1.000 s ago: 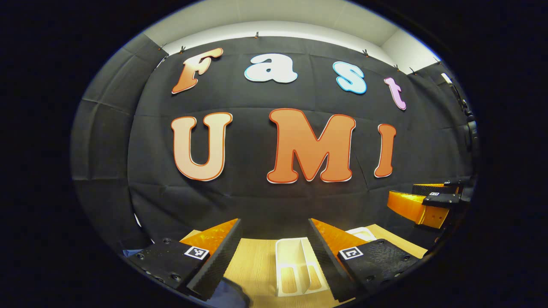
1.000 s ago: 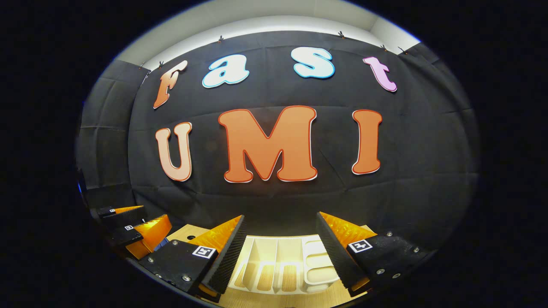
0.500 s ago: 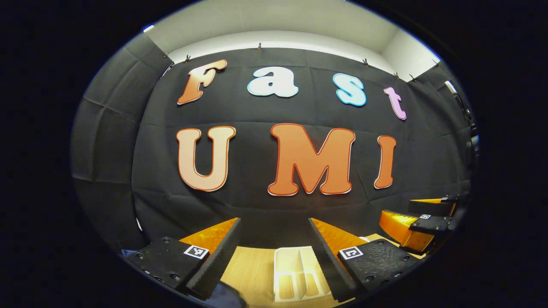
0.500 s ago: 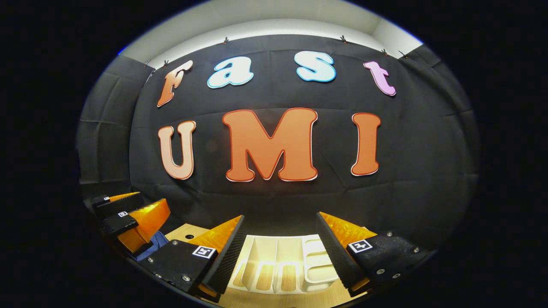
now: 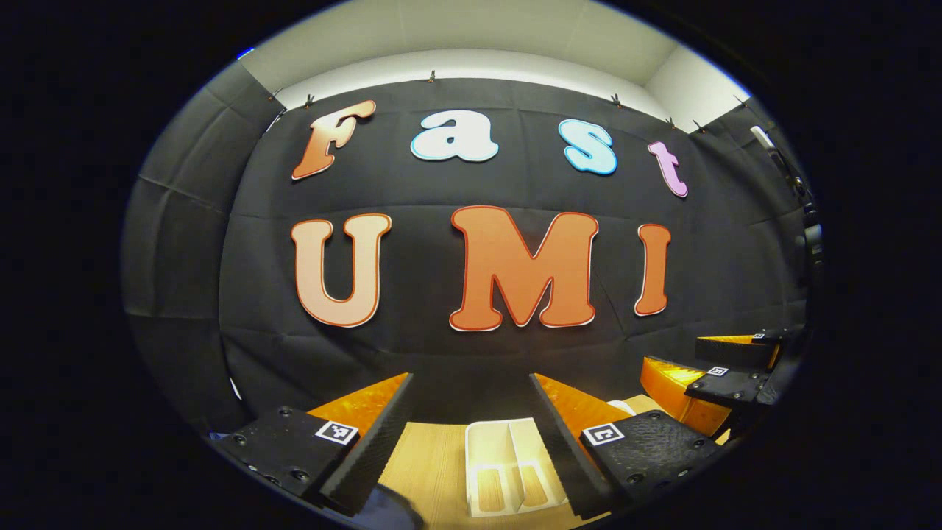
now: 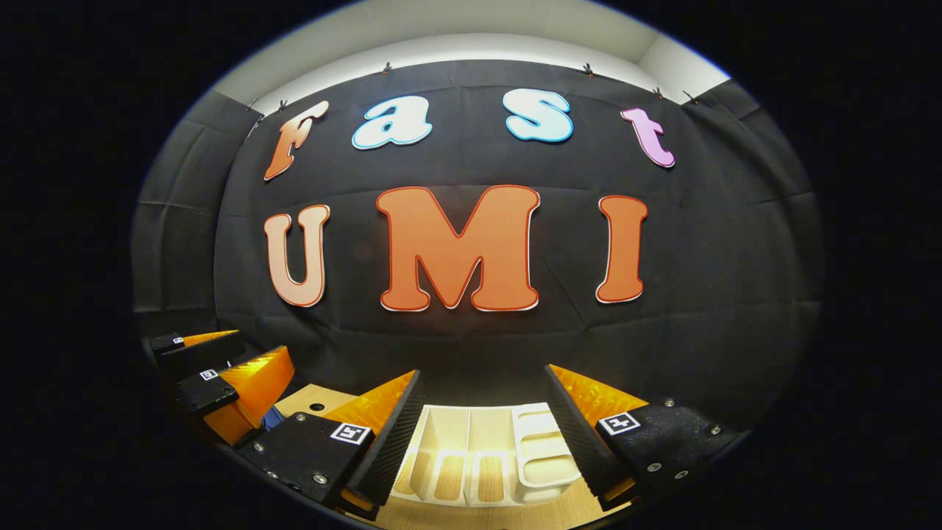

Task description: Open the schoolbag, grab two books from the bookshelf and put them into the schoolbag.

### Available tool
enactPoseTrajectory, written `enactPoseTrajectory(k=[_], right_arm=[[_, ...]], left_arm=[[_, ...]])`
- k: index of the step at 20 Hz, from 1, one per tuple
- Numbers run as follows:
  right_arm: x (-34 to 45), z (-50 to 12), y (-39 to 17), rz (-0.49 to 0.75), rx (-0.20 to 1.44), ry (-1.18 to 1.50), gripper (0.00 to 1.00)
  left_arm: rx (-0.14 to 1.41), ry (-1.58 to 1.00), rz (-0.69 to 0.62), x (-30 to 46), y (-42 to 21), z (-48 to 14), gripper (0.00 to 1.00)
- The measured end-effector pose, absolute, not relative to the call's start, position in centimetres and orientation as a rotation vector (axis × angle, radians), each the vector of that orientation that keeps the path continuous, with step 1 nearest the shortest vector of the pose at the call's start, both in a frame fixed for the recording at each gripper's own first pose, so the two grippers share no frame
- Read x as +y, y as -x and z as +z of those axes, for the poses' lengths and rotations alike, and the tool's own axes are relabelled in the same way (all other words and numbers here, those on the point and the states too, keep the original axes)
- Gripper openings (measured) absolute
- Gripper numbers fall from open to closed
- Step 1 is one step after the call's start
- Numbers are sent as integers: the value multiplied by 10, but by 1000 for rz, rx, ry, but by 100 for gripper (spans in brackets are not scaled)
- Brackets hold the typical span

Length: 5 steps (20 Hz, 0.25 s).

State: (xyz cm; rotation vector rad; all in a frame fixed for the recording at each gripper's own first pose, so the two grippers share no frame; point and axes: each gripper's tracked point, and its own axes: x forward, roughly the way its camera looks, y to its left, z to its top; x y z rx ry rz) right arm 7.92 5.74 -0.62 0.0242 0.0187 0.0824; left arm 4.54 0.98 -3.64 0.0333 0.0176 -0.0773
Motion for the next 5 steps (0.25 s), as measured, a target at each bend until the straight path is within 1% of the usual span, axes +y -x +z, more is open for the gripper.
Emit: enactPoseTrajectory(k=[5], right_arm=[[57, 0, -75, 86, -13, -18, 96]], left_arm=[[28, -30, -74, 11, -46, -37, 95]])
